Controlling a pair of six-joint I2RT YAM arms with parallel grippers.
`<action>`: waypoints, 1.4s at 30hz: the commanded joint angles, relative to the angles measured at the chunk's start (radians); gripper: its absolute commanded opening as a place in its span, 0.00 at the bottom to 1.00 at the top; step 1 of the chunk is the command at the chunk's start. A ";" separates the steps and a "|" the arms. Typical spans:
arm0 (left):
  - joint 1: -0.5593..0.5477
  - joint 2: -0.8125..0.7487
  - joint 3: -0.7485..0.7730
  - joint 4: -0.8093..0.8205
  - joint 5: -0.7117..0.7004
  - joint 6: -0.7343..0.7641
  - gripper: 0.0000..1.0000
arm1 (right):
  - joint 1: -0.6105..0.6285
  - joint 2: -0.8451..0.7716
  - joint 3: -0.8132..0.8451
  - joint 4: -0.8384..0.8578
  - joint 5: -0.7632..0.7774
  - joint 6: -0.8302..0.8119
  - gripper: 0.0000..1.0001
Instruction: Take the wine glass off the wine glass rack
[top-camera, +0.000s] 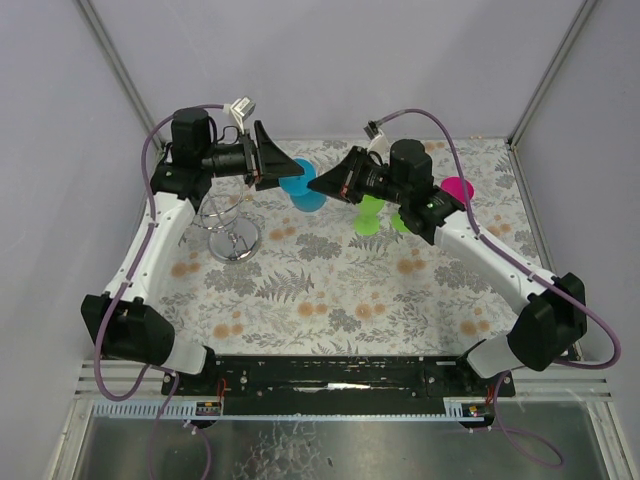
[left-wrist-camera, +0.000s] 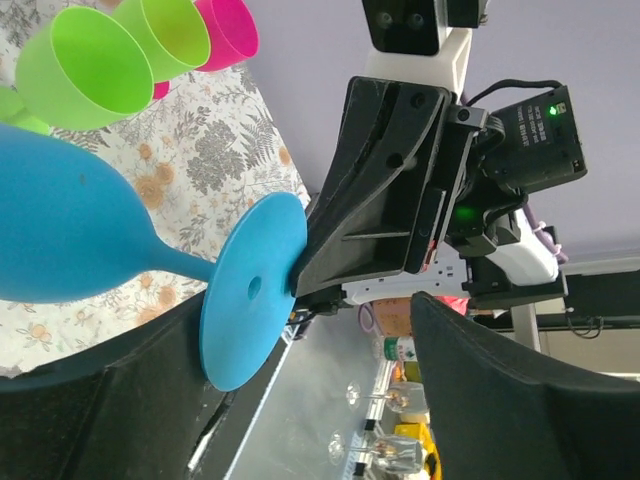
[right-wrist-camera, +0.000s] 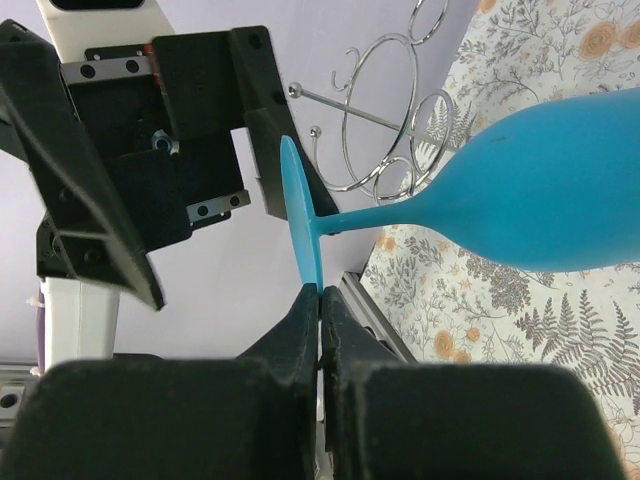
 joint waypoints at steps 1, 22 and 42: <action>-0.001 0.015 0.004 0.089 0.048 -0.044 0.66 | -0.008 -0.028 -0.019 0.095 -0.022 0.011 0.00; -0.004 0.088 0.146 0.109 0.120 -0.013 0.00 | -0.066 -0.165 -0.071 -0.033 0.109 -0.142 0.69; -0.661 0.012 0.100 -0.355 -0.962 1.431 0.00 | -0.322 -0.135 0.341 -0.741 0.044 -0.478 0.92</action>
